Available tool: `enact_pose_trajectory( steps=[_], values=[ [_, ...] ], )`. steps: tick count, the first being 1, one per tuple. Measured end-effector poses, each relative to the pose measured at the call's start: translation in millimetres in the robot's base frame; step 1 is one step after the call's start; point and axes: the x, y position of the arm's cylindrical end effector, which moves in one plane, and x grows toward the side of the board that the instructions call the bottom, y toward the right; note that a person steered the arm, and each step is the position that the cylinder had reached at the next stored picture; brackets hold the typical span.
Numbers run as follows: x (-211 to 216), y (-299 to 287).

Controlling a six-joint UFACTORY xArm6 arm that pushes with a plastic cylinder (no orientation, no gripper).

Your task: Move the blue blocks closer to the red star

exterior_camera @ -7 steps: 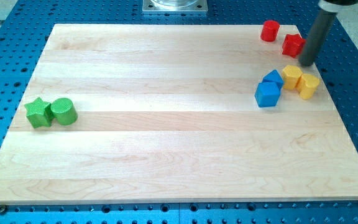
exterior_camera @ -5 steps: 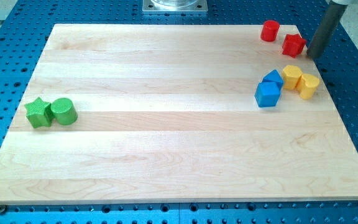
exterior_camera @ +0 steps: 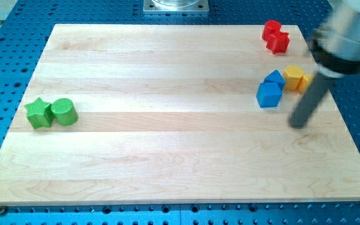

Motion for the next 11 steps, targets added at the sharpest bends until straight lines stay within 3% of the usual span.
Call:
enact_pose_trajectory(
  steps=[1,5,6,7,8,9,10,11],
  values=[
    [-66,-5],
    [-130,30],
    [-88,-33],
    [-47,-18],
    [-45,-38],
    [-46,-125],
    [-38,-108],
    [5,-194]
  ],
)
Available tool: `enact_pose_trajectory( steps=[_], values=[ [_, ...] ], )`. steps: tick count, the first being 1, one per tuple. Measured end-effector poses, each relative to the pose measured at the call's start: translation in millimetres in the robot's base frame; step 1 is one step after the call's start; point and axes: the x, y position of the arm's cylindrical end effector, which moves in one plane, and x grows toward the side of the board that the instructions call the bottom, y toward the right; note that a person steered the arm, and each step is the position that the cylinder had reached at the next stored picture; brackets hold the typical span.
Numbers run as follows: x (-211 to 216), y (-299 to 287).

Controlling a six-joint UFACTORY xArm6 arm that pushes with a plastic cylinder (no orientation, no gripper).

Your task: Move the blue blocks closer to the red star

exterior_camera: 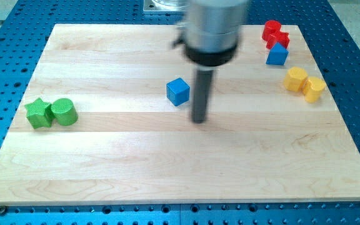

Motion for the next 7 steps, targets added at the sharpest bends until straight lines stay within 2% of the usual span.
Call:
enact_pose_trajectory(
  steps=[1,2,3,4,5,6,7],
  values=[
    [-53,-7],
    [-118,90],
    [-161,105],
    [-148,74],
    [-176,123],
    [-169,157],
    [-165,134]
  ],
)
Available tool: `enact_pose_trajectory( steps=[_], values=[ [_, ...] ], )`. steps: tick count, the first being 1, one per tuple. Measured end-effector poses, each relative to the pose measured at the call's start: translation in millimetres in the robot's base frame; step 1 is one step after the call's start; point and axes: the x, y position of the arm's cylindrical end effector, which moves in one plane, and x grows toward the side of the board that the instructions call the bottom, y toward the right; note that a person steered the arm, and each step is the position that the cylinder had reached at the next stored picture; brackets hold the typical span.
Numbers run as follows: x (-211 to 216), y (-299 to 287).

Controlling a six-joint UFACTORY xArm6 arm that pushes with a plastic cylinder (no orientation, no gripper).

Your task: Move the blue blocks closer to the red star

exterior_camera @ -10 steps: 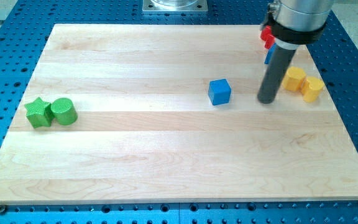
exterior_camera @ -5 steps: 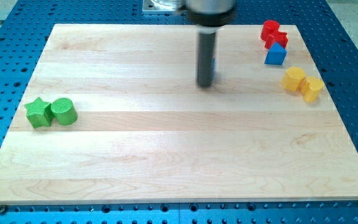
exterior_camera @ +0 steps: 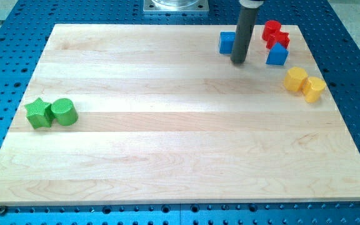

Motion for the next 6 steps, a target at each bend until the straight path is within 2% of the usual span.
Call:
enact_pose_trajectory(
  steps=[1,2,3,4,5,6],
  values=[
    [0,1],
    [15,-90],
    [-24,-108],
    [-54,-62],
    [-49,12],
    [1,6]
  ],
)
